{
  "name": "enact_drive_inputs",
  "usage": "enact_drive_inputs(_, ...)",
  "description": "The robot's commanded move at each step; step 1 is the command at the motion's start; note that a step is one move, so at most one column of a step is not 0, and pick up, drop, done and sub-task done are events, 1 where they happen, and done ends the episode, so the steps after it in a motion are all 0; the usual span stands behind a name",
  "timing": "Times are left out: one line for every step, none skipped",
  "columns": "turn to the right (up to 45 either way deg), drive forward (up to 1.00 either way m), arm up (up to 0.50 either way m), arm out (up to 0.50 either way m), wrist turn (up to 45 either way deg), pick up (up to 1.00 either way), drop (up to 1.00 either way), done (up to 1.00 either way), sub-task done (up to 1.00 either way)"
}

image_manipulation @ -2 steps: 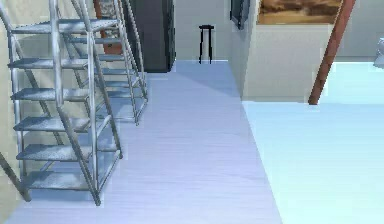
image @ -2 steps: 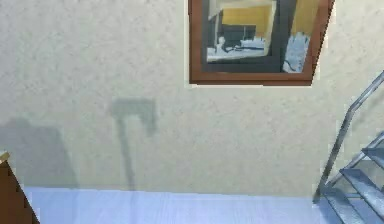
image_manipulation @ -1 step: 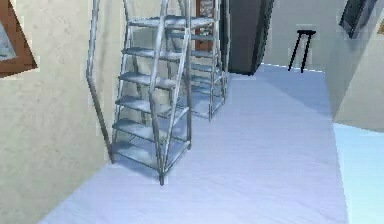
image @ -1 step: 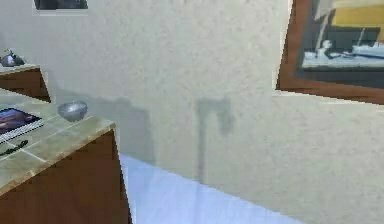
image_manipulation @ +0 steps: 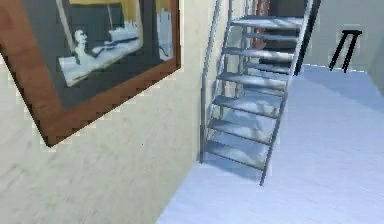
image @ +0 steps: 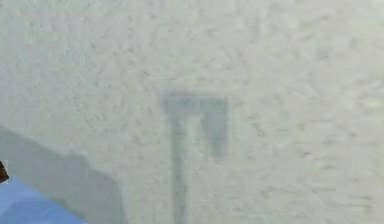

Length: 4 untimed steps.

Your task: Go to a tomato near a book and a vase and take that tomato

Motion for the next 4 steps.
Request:
enact_drive_inputs(-39.0,0.0,0.0,0.0,0.0,0.0,0.0,0.0,0.0)
enact_drive_inputs(0.0,0.05,0.0,0.0,0.0,0.0,0.0,0.0,0.0)
enact_drive_inputs(18.0,0.0,0.0,0.0,0.0,0.0,0.0,0.0,0.0)
enact_drive_inputs(0.0,0.4,0.0,0.0,0.0,0.0,0.0,0.0,0.0)
